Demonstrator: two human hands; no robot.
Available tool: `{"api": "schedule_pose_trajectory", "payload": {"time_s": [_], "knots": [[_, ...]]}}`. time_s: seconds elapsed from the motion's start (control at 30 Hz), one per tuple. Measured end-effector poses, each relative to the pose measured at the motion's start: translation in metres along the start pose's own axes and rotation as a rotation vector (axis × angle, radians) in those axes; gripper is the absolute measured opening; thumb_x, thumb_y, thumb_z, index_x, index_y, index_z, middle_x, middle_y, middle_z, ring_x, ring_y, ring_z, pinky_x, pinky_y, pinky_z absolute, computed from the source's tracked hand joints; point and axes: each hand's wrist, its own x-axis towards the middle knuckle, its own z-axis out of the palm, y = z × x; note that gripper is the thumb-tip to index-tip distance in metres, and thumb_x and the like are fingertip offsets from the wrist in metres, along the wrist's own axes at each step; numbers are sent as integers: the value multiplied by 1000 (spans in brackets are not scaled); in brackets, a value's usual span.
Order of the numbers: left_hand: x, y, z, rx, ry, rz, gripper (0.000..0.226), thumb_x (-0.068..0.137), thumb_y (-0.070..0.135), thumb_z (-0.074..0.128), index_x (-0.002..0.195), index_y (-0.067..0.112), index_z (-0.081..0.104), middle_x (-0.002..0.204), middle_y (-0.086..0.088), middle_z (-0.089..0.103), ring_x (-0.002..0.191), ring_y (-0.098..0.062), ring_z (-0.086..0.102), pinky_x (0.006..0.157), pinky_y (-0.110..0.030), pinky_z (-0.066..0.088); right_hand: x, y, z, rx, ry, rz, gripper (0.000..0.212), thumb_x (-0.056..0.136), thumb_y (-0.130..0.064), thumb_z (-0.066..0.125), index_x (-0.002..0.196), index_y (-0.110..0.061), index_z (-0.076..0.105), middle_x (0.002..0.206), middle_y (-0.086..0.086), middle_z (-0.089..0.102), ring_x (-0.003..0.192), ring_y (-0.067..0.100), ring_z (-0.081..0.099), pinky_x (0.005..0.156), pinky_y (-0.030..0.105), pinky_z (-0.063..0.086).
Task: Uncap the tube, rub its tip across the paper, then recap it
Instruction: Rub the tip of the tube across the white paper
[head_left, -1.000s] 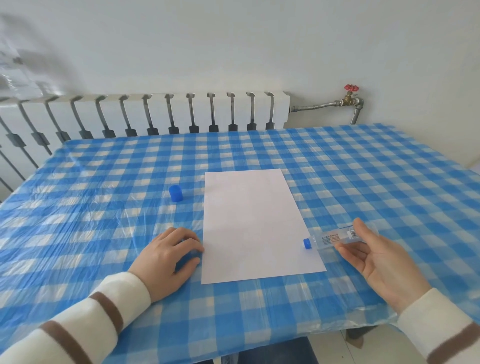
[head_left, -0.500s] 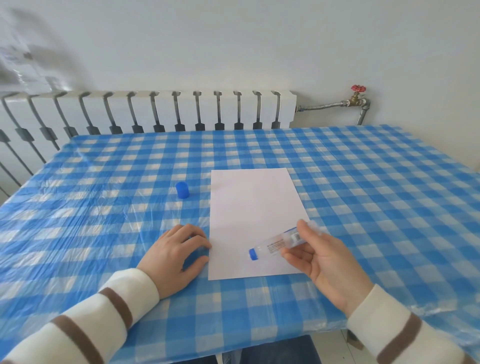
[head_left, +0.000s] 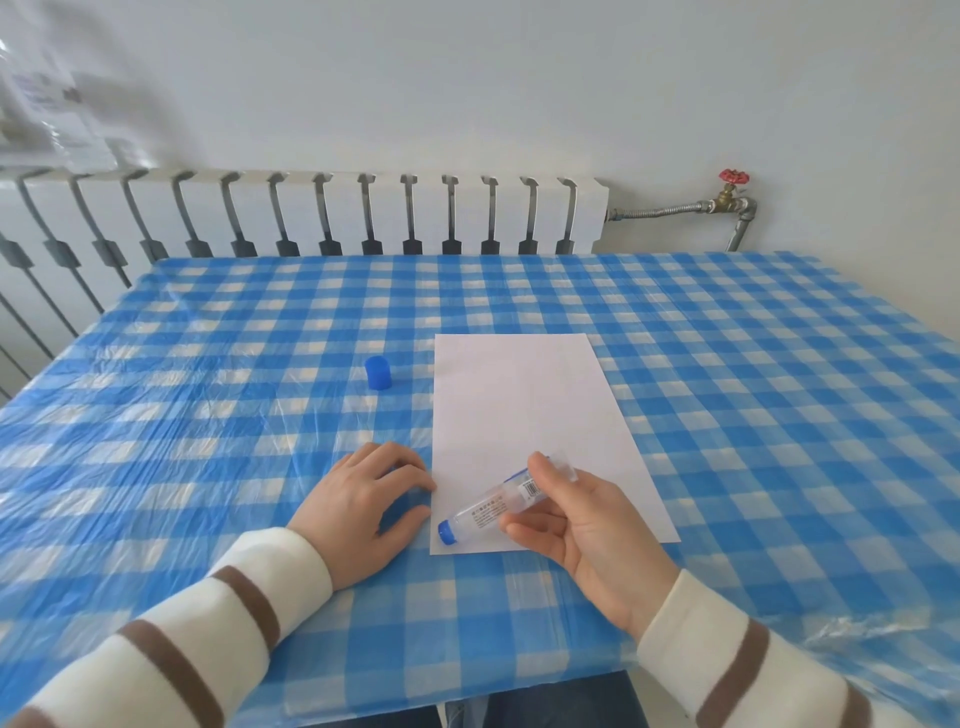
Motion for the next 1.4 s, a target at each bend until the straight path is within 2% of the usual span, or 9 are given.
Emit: {"api": "schedule_pose_trajectory", "payload": {"time_s": [0.13, 0.27, 0.37, 0.47, 0.73, 1.23, 1.33, 1.4], "knots": [[0, -2, 2, 0, 7, -1, 17, 82, 26, 62, 97, 18, 66, 104, 0, 60, 93, -19, 57, 81, -40, 51, 0, 1, 0, -6, 7, 6, 56, 64, -41, 75, 101, -1, 66, 92, 20, 75, 74, 26, 72, 57, 24, 57], [0, -3, 2, 1, -1, -7, 18, 81, 25, 67, 98, 19, 66, 105, 1, 60, 95, -18, 56, 83, -40, 50, 0, 1, -2, -14, 4, 9, 57, 63, -43, 76, 101, -1, 66, 92, 20, 75, 76, 27, 73, 57, 24, 58], [0, -2, 1, -4, -7, -8, 22, 83, 36, 61, 97, 20, 66, 105, 1, 60, 94, -18, 56, 82, -40, 50, -1, 0, -5, -15, 6, 7, 53, 66, -42, 75, 100, -2, 67, 92, 19, 75, 76, 27, 73, 57, 24, 58], [-1, -1, 0, -2, -16, -7, 35, 81, 47, 48, 96, 20, 66, 104, 2, 60, 94, -17, 56, 81, -38, 50, -1, -2, -10, -23, 15, 7, 54, 68, -42, 74, 103, -1, 66, 95, 20, 75, 77, 28, 73, 58, 24, 58], [0, -1, 1, -2, -3, -3, 36, 81, 47, 48, 96, 20, 66, 103, 3, 60, 93, -16, 57, 81, -38, 51, -3, -9, -29, -20, 76, -14, 51, 64, -41, 76, 97, -3, 68, 87, 17, 75, 73, 27, 73, 56, 24, 57], [1, 0, 1, 10, 9, 13, 37, 80, 46, 49, 95, 17, 67, 101, 0, 61, 90, -19, 58, 78, -42, 52, -11, -22, -66, -18, 158, -35, 58, 63, -42, 78, 108, -7, 69, 101, 20, 74, 74, 26, 72, 54, 26, 58], [1, 0, 1, 11, 4, 14, 45, 82, 54, 45, 95, 18, 67, 102, 0, 61, 91, -19, 58, 79, -42, 52, -14, -23, -73, -13, 172, -40, 58, 61, -43, 78, 107, -7, 70, 100, 18, 75, 74, 26, 73, 54, 25, 58], [1, 0, 1, 8, 3, 17, 55, 84, 61, 34, 96, 18, 67, 102, 0, 61, 91, -19, 58, 79, -41, 51, -15, -25, -78, -7, 179, -44, 57, 62, -43, 78, 105, -7, 70, 99, 19, 75, 74, 25, 73, 54, 25, 58]]}}
